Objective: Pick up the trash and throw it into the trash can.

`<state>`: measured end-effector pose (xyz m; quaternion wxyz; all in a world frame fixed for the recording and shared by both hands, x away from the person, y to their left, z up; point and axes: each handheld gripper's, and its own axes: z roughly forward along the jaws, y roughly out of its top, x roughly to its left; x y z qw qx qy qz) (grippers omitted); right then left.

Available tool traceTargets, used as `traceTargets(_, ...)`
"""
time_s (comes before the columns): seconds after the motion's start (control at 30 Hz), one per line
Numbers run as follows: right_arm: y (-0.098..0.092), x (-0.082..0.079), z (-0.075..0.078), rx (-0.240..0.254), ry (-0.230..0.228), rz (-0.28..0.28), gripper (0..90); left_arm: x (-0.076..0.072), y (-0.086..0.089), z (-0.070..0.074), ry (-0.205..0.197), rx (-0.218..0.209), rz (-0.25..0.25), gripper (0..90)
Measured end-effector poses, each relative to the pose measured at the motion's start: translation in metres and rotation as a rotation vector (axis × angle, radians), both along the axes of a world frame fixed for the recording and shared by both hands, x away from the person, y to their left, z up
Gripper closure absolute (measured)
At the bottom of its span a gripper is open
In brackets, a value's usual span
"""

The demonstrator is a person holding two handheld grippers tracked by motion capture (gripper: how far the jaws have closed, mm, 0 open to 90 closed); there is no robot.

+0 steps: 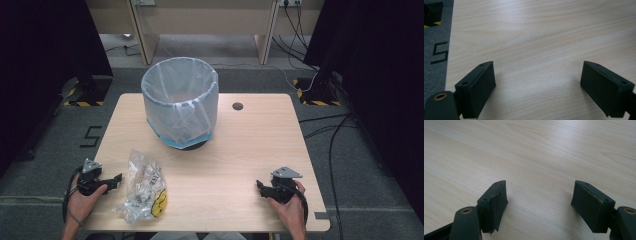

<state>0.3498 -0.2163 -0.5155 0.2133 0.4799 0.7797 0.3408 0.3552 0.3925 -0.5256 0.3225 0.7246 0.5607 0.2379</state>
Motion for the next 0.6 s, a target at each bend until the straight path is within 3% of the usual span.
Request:
traceTargets(0.27, 0.0, 0.0, 0.0, 0.0, 0.0, 0.0, 27.9, -0.001, 0.0, 0.001, -0.008, -0.031, -0.015, 14.5)
traceTargets(0.3, 0.0, 0.0, 0.0, 0.0, 0.001, -0.001, 27.9, -0.001, -0.001, 0.002, -0.001, -0.065, -0.024, 15.2)
traceTargets(0.6, 0.0, 0.0, 0.0, 0.001, 0.002, -0.001, 27.9, -0.009, -0.005, 0.022, -0.035, -0.101, -0.05, 15.9)
